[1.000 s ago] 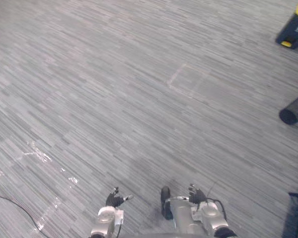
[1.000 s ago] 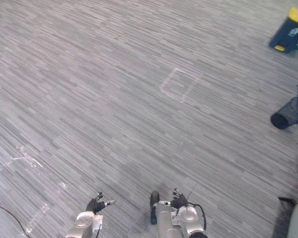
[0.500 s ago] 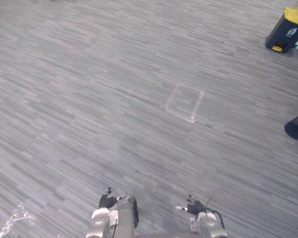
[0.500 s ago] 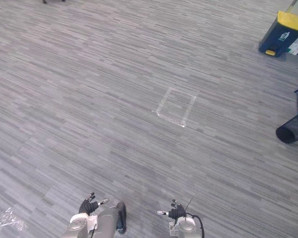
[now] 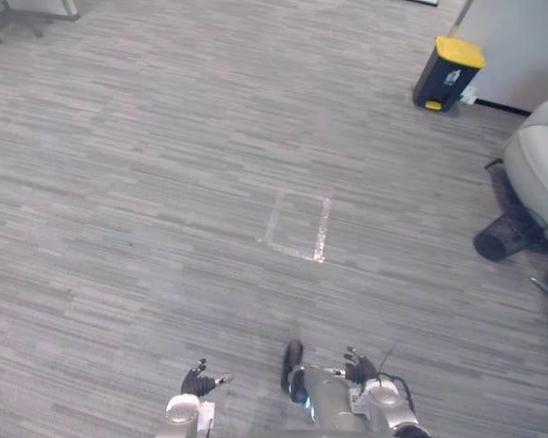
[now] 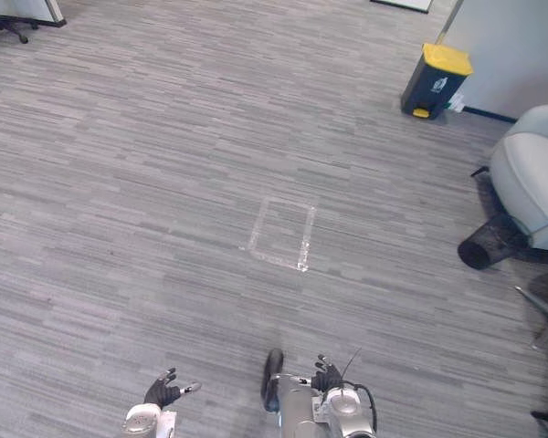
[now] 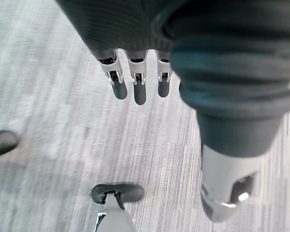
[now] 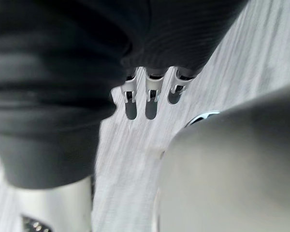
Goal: Organize the slippers on the shoe rack
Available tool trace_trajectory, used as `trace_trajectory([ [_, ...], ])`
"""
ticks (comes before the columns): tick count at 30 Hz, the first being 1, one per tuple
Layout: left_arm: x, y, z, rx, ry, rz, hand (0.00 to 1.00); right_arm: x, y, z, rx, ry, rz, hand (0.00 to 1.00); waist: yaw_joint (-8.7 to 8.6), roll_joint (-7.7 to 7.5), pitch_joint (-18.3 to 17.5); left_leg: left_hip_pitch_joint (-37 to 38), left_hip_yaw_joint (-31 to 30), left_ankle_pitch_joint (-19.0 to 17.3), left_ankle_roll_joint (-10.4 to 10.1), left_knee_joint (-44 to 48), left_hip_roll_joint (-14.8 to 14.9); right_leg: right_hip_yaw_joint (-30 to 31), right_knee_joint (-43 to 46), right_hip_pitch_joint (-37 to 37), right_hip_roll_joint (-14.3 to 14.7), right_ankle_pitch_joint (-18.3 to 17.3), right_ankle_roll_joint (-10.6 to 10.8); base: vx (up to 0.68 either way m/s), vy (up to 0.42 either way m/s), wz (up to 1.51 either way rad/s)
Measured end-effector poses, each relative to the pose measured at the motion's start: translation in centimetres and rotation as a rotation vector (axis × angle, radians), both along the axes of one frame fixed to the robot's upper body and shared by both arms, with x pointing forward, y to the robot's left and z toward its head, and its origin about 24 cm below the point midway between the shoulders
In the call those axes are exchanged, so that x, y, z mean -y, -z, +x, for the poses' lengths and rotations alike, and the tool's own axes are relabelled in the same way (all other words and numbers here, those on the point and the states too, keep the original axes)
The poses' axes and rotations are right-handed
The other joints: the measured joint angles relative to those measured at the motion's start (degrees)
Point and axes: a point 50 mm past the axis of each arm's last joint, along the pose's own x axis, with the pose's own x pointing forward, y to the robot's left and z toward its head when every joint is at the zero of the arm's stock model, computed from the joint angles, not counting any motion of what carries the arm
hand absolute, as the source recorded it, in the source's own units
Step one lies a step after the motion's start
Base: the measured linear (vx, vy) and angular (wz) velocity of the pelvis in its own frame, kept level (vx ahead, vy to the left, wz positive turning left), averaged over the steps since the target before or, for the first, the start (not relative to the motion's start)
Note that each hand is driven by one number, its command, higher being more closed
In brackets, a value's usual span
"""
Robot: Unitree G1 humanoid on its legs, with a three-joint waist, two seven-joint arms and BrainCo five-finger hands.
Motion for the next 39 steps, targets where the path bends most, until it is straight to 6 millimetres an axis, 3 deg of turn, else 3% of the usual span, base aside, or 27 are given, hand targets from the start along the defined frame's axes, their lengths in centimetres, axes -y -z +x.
trace_trajectory([
  [1,0.0,0.0,0.1,0.004,-0.012,-0.006,0.0,0.3,-0.1,0.0,0.003,0.018,0.002,0.0,-0.32,0.76,0.29,-3.48,-1.43,2.34,-3.51,10.69,2.03,0.24,-0.66,2.35,1.21,-1.9,0.13,0.8,-0.195,-0.37],
  [2,0.4,0.0,-0.1,0.003,-0.043,-0.027,0.0,0.4,0.1,-0.5,-0.009,0.022,0.0,0.0,-0.1,2.24,0.76,-10.05,-4.7,10.46,-6.85,28.95,5.89,1.69,-4.52,8.26,3.9,-2.71,-0.96,0.57,-0.123,-0.43],
  [4,0.4,0.0,-0.4,0.008,-0.066,-0.034,0.0,0.2,0.3,-0.9,-0.022,0.024,0.001,0.0,0.31,2.29,0.98,-16.22,-4.99,9.21,-6.65,44.61,9.01,3.65,-7.29,13.92,6.22,-4.24,-2.46,0.52,-0.025,-0.67],
  [6,0.1,-0.3,-0.1,0.034,-0.066,-0.026,0.0,-0.6,0.5,-1.3,-0.032,0.016,0.013,0.0,0.93,0.31,1.39,-22.51,-2.25,5.53,-4.21,51.9,10.92,7.11,-10.61,20.64,6.66,-5.82,-2.59,0.57,-0.008,-0.75],
  [8,-0.2,-0.8,0.6,0.075,-0.076,-0.022,0.0,-1.1,0.8,-1.8,-0.054,0.021,0.024,0.0,2.34,-0.83,0.82,-30.0,0.57,0.93,-2.0,45.62,10.29,12.63,-13.95,25.44,6.0,-5.68,-1.49,0.61,0.051,-1.1],
  [10,-0.2,-1.1,1.0,0.098,-0.082,-0.022,0.0,-1.3,0.8,-1.5,-0.056,0.019,0.027,0.0,3.43,-1.3,1.22,-32.55,0.24,-0.6,-1.47,32.83,7.56,16.42,-14.78,27.43,4.48,-6.28,-0.26,0.52,0.154,-1.25],
  [11,-0.3,-1.2,1.3,0.108,-0.08,-0.021,0.0,-1.3,0.9,-1.6,-0.07,0.02,0.027,0.0,3.63,-1.74,1.61,-33.37,-2.49,-0.09,-1.5,21.37,4.43,18.0,-15.7,29.17,2.79,-6.97,0.9,0.5,0.246,-1.12],
  [13,0.0,-1.0,1.2,0.098,-0.079,-0.027,0.0,-1.0,1.0,-1.8,-0.076,0.034,0.023,0.0,3.68,-0.89,1.18,-33.33,-10.91,6.46,-2.44,1.66,0.76,20.24,-16.92,31.27,0.94,-8.41,3.15,0.49,0.284,-1.02],
  [14,0.2,-0.8,0.9,0.081,-0.081,-0.032,0.0,-0.5,1.2,-2.5,-0.092,0.044,0.012,0.0,3.9,0.5,0.59,-33.23,-13.02,14.25,-4.65,-0.18,0.99,21.41,-17.39,32.41,1.16,-9.5,4.85,0.49,0.318,-1.08],
  [15,-0.1,-0.7,0.8,0.07,-0.08,-0.021,0.0,-0.9,1.2,-2.4,-0.093,0.045,0.02,0.0,4.01,-0.61,0.45,-32.51,-12.41,14.81,-1.23,1.28,-0.65,22.36,-16.95,33.27,-0.96,-10.34,6.11,0.6,0.389,-0.82],
  [17,-0.6,-0.6,0.8,0.056,-0.06,0.001,0.0,-1.3,1.2,-2.4,-0.085,0.047,0.033,0.0,3.5,-1.74,-0.12,-32.38,-10.81,10.88,0.48,3.95,-2.18,22.7,-11.06,30.98,-3.11,-10.59,6.61,0.52,0.356,-0.44],
  [19,-0.8,-0.4,0.5,0.036,-0.05,0.008,0.0,-1.0,1.3,-2.6,-0.091,0.065,0.035,0.0,4.14,-2.11,0.02,-29.1,-7.43,7.37,2.7,6.25,-2.91,23.77,2.32,27.21,-4.06,-11.01,8.04,0.41,0.315,-0.58],
  [20,-1.0,-0.2,0.0,0.016,-0.049,0.015,0.0,-0.9,1.3,-2.6,-0.089,0.063,0.034,0.0,4.09,-2.3,-0.03,-25.88,-5.73,5.75,3.58,5.51,-3.51,23.62,11.96,23.47,-5.04,-9.49,11.07,0.31,0.276,-0.62],
  [21,-1.2,0.0,-0.5,0.0,-0.046,0.021,0.0,-0.9,1.2,-2.5,-0.085,0.059,0.034,0.0,3.89,-2.15,0.06,-23.2,-4.36,4.57,3.96,4.75,-3.9,22.96,20.04,20.64,-5.81,-8.78,12.41,0.38,0.31,-0.64],
  [22,-1.2,0.2,-0.8,-0.018,-0.039,0.026,0.0,-0.9,1.1,-2.2,-0.071,0.057,0.034,0.0,3.54,-2.13,0.07,-19.83,-3.44,3.56,4.47,3.32,-4.47,19.57,28.04,16.91,-7.04,-9.23,11.64,0.46,0.322,-0.48],
  [24,-1.2,0.4,-1.2,-0.042,-0.019,0.032,0.0,-0.8,0.9,-1.8,-0.063,0.052,0.029,0.0,3.25,-1.68,0.28,-13.84,-2.04,3.35,4.77,-1.16,-4.98,12.04,33.51,12.56,-8.71,-11.96,8.29,0.39,0.183,-0.37],
  [27,-1.3,0.4,-1.1,-0.043,-0.021,0.032,0.0,-0.7,0.7,-1.3,-0.044,0.05,0.026,0.0,2.44,-1.78,0.49,-8.31,-1.77,3.08,5.16,-5.54,-3.96,4.11,24.88,7.59,-5.8,-14.58,6.55,0.41,0.063,-0.1],
  [28,-1.0,0.5,-1.2,-0.048,-0.017,0.023,0.0,-0.5,0.7,-1.2,-0.041,0.049,0.019,0.0,2.02,-1.54,0.68,-6.41,-1.59,2.99,5.01,-7.45,-3.11,2.38,11.28,6.06,-3.05,-12.83,6.41,0.36,0.004,0.05],
  [29,-1.0,0.5,-1.2,-0.049,-0.016,0.022,0.0,-0.5,0.7,-1.2,-0.041,0.049,0.019,0.0,1.94,-1.54,0.67,-6.16,-1.57,2.85,4.79,-7.78,-3.11,2.18,8.76,6.03,-2.71,-11.91,6.51,0.37,-0.008,0.08],
  [30,-0.9,0.5,-1.2,-0.049,-0.013,0.019,0.0,-0.5,0.7,-1.3,-0.045,0.05,0.018,0.0,1.56,-1.95,0.63,-5.38,-1.52,2.45,4.11,-8.86,-3.48,2.01,0.44,6.29,-1.81,-7.54,6.31,0.29,-0.052,0.14],
  [31,-1.1,0.4,-1.1,-0.047,-0.008,0.026,0.0,-0.5,0.9,-1.6,-0.057,0.057,0.021,0.0,1.25,-3.16,0.59,-4.05,-2.27,0.72,2.41,-9.06,-4.8,3.16,-5.33,6.1,-1.83,-1.33,5.4,0.38,-0.083,0.14],
  [32,-1.1,0.6,-1.3,-0.059,-0.007,0.026,0.0,-0.2,0.7,-1.3,-0.046,0.055,0.015,0.0,0.71,-3.22,0.9,-2.31,-2.93,-1.31,1.71,-8.31,-4.65,4.93,-3.06,6.17,-1.19,2.23,2.09,0.46,-0.107,-0.02],
  [34,-0.1,0.8,-1.6,-0.067,-0.001,0.005,0.0,0.2,0.7,-1.4,-0.047,0.063,0.005,0.0,0.58,-0.83,0.15,-3.33,-3.98,-1.56,1.54,-3.3,-3.08,4.31,-2.13,6.77,-0.66,-1.05,2.53,0.48,-0.134,-0.04],
  [36,0.9,0.6,-1.0,-0.044,-0.005,-0.025,0.0,1.0,0.7,-1.7,-0.05,0.101,0.0,0.0,0.29,1.3,0.0,-9.62,-5.43,-2.13,0.46,12.68,-0.16,3.85,-5.01,10.39,1.2,-2.59,2.29,0.45,-0.134,0.13],
  [37,0.8,0.4,-0.8,-0.03,-0.023,-0.027,0.0,1.1,0.7,-1.8,-0.053,0.099,-0.004,0.0,0.41,2.08,0.04,-12.46,-5.29,-1.0,-1.23,21.32,1.89,3.72,-6.3,12.56,2.35,-3.03,1.65,0.44,-0.069,-0.09],
  [38,1.0,0.3,-0.7,-0.018,-0.032,-0.034,0.0,1.1,0.7,-2.1,-0.06,0.094,-0.009,0.0,0.64,2.23,0.08,-16.17,-5.28,1.96,-3.04,31.89,4.93,4.64,-7.54,15.55,3.83,-3.83,0.35,0.43,-0.045,-0.4],
  [39,1.0,0.2,-0.6,-0.006,-0.032,-0.033,0.0,1.0,0.7,-2.3,-0.058,0.089,-0.01,0.0,1.01,2.14,0.01,-18.37,-4.48,1.57,-2.99,38.46,7.11,5.68,-8.29,17.98,4.74,-4.75,-0.35,0.43,0.006,-0.6],
])
